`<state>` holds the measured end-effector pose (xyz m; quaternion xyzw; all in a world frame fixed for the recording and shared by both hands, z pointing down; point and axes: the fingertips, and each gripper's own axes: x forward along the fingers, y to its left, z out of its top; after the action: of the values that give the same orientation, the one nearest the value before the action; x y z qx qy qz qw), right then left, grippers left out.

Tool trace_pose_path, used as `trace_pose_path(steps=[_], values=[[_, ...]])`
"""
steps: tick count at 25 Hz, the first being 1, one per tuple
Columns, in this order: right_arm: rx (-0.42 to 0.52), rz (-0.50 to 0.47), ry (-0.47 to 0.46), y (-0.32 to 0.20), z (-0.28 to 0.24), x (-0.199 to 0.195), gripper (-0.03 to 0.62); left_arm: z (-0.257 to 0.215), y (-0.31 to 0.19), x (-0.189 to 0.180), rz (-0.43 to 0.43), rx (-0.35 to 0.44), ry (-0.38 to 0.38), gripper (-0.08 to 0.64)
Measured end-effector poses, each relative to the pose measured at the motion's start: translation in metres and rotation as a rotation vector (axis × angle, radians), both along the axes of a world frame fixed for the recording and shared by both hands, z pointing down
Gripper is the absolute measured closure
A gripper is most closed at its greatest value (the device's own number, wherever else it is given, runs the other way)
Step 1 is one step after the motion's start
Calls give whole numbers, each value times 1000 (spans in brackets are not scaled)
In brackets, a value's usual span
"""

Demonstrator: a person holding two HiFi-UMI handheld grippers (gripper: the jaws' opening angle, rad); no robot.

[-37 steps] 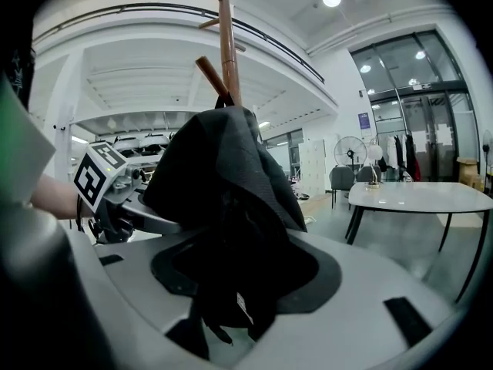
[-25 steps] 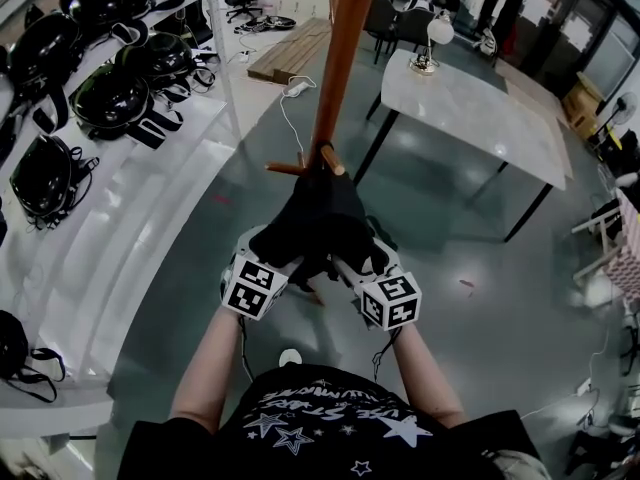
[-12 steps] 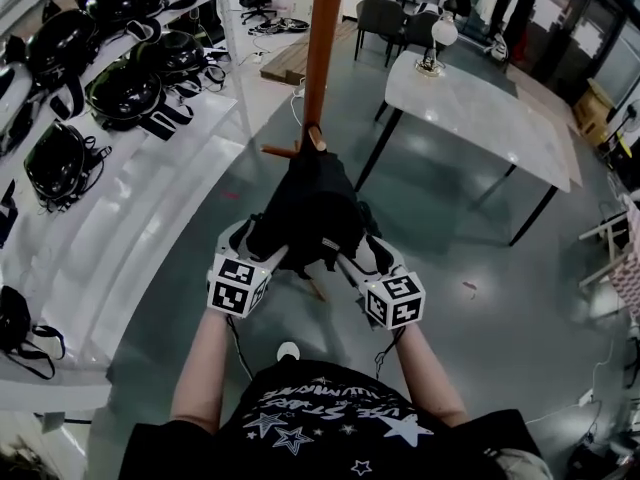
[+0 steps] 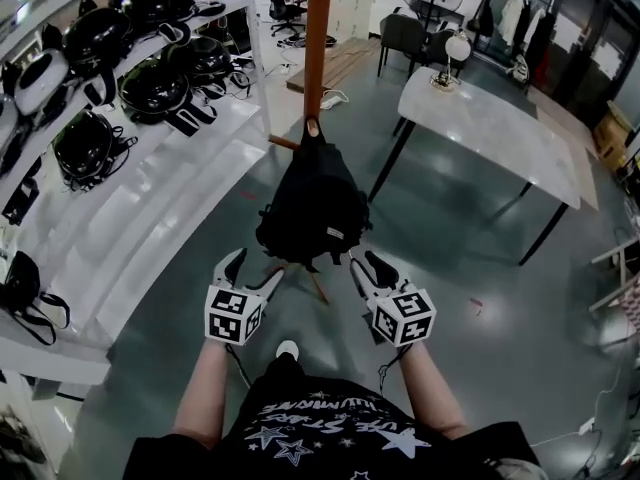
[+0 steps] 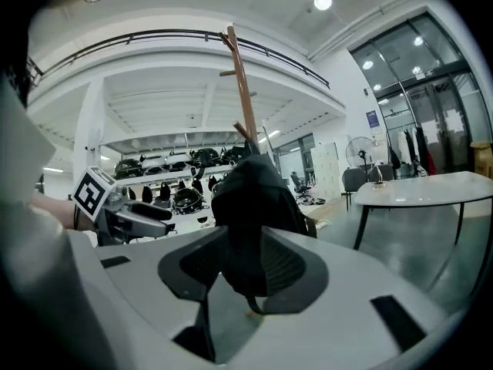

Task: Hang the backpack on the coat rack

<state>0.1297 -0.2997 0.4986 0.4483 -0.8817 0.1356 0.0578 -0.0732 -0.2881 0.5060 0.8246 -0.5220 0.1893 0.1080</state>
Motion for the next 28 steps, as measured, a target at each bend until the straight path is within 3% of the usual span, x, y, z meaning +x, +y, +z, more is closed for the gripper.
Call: trace_pose_path(steps=[4, 9, 12, 17, 23, 28], values=[[-8, 2, -49, 28, 7, 11, 561, 10, 45, 1, -39, -35, 15, 192], [-16, -50, -62, 55, 18, 14, 580, 14, 84, 15, -57, -43, 43, 211], [-7, -97, -43, 66, 16, 6, 581, 11, 97, 16, -62, -34, 41, 367], [24, -130, 6, 79, 15, -7, 581, 13, 113, 12, -57, -33, 71, 524], [48, -87, 1, 92, 9, -22, 582, 14, 133, -12, -73, -21, 69, 543], [64, -57, 15, 129, -10, -36, 582, 8, 185, -41, -95, -33, 80, 545]])
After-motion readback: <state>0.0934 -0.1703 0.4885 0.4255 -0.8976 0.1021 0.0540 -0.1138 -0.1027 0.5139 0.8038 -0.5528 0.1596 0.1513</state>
